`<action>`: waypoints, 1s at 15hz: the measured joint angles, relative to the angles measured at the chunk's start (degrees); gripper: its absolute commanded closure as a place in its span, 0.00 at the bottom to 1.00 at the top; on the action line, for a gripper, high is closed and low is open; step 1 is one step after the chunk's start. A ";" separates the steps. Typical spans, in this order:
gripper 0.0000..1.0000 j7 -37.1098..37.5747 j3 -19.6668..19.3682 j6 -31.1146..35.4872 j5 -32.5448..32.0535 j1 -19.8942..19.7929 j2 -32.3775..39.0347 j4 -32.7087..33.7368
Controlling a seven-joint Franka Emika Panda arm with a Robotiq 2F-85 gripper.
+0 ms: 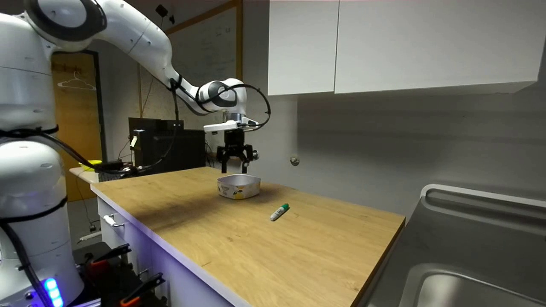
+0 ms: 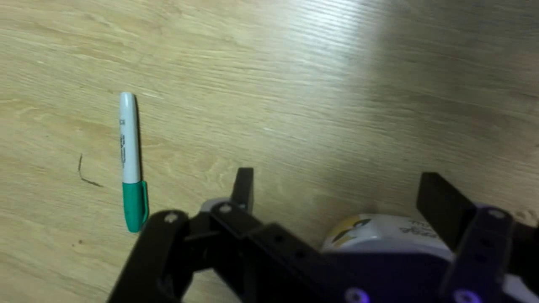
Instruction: Put the marker in the container.
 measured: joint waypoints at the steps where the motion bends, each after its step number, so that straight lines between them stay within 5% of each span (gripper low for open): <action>1: 0.00 -1.66 -0.47 -0.96 -0.01 -0.49 2.02 2.49; 8: 0.00 -11.32 -1.97 -4.47 0.51 -4.61 13.95 15.81; 15: 0.00 -19.68 -2.06 0.07 7.43 -10.82 20.24 17.13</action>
